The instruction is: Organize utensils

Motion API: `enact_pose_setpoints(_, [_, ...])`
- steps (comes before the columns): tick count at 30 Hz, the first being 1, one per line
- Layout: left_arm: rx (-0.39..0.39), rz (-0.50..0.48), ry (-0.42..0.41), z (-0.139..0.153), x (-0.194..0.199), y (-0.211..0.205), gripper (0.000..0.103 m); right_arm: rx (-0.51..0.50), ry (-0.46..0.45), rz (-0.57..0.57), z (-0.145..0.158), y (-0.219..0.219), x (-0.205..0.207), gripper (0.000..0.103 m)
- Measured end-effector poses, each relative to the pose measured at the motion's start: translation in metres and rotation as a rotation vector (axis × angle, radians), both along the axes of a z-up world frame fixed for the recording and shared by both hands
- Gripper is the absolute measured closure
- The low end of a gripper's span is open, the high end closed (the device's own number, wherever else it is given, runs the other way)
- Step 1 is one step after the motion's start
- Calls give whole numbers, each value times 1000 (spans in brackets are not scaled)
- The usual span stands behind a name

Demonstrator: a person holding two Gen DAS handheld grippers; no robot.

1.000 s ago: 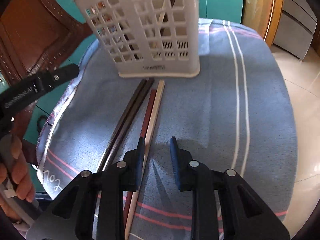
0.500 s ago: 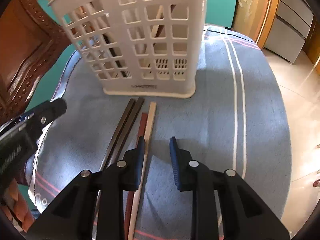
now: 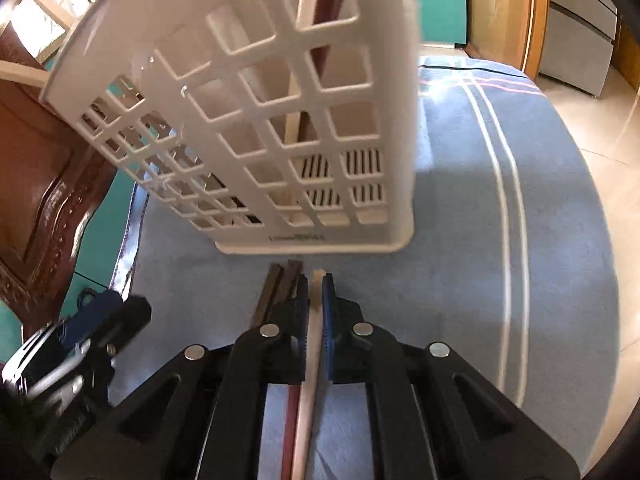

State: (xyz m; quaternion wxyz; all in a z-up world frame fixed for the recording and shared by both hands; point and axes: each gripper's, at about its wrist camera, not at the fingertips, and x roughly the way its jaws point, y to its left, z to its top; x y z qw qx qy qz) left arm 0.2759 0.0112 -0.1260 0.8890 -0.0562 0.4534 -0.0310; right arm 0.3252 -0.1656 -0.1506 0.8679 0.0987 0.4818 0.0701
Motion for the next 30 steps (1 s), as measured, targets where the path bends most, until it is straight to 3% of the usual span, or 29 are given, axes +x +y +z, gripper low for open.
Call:
enact_pose_setpoints(9, [-35, -69, 48, -11, 3, -12, 62, -174, -1, 38, 0, 11, -5, 95])
enact_pose_setpoints(16, [-8, -158, 104, -30, 6, -40, 62, -83, 2, 31, 1, -22, -20, 95])
enact_pose_setpoints(18, [-2, -164, 97, -31, 6, -44, 56, -63, 1, 25, 3, -26, -25, 94])
enact_pose_setpoints(30, [12, -171, 94, -31, 5, -50, 54, -63, 11, 56, 13, -32, -68, 83])
